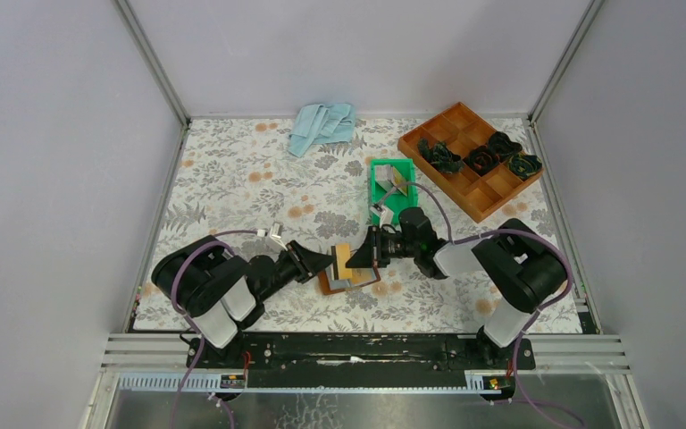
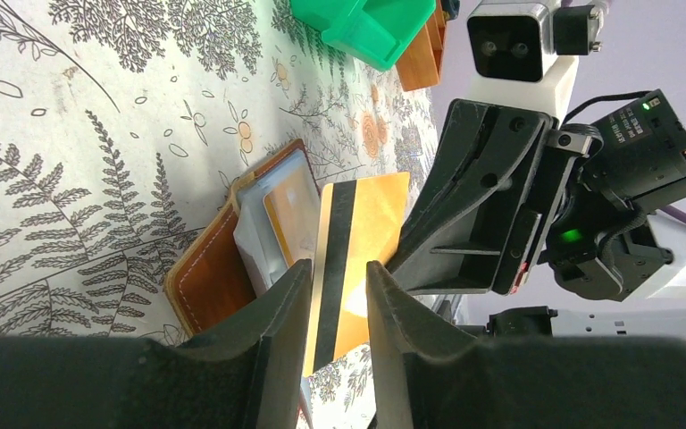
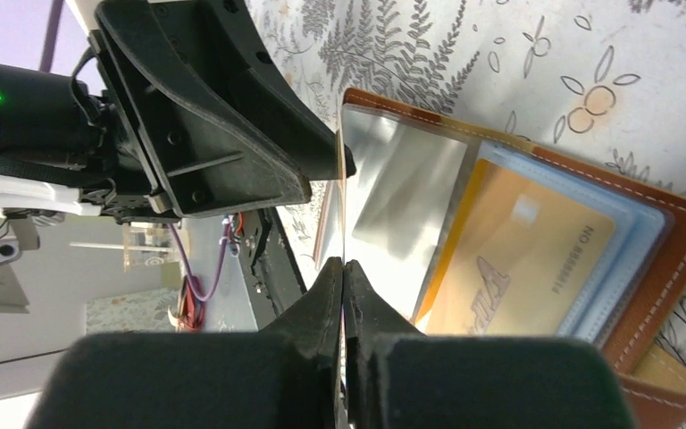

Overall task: Put the credit cards into the card holder
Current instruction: Pick up the credit card from the storage box.

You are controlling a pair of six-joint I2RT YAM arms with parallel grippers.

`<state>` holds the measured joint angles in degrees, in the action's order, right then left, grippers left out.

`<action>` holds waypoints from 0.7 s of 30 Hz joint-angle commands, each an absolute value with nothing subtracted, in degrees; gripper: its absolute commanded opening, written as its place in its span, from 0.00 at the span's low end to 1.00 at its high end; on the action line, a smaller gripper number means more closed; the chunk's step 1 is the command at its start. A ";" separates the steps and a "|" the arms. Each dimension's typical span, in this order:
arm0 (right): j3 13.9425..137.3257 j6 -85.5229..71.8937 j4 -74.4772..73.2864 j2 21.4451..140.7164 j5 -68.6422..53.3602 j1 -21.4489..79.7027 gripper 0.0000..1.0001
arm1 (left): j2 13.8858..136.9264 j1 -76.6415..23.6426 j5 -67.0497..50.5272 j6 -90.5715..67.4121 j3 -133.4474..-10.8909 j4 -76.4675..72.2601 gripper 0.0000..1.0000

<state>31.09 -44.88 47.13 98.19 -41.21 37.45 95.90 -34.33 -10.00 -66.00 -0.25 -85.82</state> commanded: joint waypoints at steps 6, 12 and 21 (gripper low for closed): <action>33.59 -36.95 34.76 92.40 -35.98 37.97 0.00 | 94.62 -34.19 -9.52 -65.48 9.16 -90.47 0.37; 34.99 -33.57 28.68 90.22 -32.65 37.86 0.00 | 92.95 -34.19 -9.57 -65.01 9.31 -87.26 0.37; 37.49 -29.88 22.45 90.01 -29.87 37.79 0.00 | 82.35 -34.19 -10.44 -62.19 8.53 -72.78 0.36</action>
<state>35.00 -32.95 25.26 92.09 -32.10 37.50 87.42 -34.33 -10.02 -65.21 -0.27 -80.36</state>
